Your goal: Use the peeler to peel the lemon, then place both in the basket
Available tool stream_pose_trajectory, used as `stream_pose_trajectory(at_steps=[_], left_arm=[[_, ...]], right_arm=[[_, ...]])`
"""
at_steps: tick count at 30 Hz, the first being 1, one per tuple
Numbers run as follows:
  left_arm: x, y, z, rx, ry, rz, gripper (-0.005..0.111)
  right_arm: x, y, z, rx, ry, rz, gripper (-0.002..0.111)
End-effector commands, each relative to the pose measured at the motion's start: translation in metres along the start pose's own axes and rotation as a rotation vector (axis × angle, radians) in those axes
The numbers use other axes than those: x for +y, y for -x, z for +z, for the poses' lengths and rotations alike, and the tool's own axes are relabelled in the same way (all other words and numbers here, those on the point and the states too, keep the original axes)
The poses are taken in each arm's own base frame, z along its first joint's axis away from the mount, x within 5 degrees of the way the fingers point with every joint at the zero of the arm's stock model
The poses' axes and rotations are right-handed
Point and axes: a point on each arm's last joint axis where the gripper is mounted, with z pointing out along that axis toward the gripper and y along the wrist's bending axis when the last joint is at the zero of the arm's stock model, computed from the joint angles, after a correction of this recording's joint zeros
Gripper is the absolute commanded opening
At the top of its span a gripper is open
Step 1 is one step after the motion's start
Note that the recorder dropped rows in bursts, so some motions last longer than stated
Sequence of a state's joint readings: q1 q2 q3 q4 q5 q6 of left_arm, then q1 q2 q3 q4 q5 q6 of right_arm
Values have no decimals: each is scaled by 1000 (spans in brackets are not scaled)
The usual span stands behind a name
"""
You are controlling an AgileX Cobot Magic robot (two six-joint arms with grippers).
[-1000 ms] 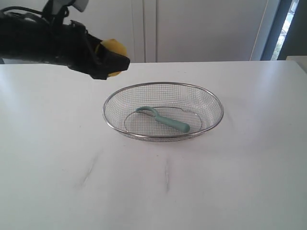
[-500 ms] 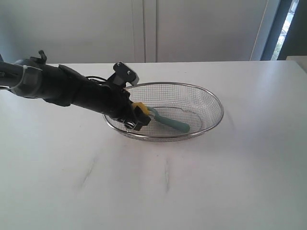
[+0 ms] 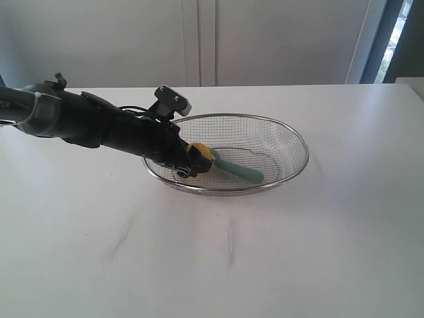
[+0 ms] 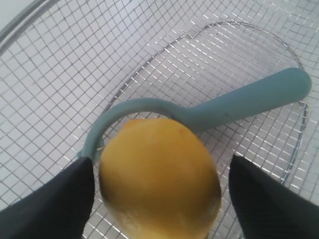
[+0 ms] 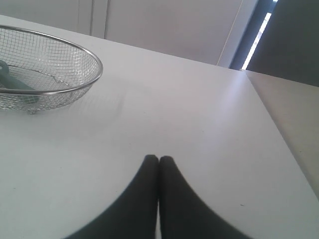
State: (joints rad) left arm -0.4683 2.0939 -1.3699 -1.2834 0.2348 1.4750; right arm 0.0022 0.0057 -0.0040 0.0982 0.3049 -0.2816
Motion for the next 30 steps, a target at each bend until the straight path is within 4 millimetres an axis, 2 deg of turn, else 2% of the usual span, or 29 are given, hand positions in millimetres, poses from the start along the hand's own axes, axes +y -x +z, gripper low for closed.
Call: stream_pose_trajectory(at_steps=[1, 15, 19, 22, 28, 30], left_arm=[[-6, 9, -5, -33, -42, -36, 77], [-11, 46, -45, -139, 9, -12, 77], [-15, 59, -60, -179, 6, -60, 71], [-22, 71, -78, -211, -15, -64, 54], [-44, 91, -128, -207, -79, 0, 2], [-53, 91, -145, -147, -101, 25, 0]], right_arm=[[0, 0, 0, -15, -9, 1, 0], [0, 0, 0, -15, -9, 1, 0], [0, 0, 0, -15, -9, 1, 0], [0, 0, 0, -15, -9, 1, 0], [0, 0, 0, -16, -7, 1, 0], [0, 0, 0, -16, -6, 2, 0]])
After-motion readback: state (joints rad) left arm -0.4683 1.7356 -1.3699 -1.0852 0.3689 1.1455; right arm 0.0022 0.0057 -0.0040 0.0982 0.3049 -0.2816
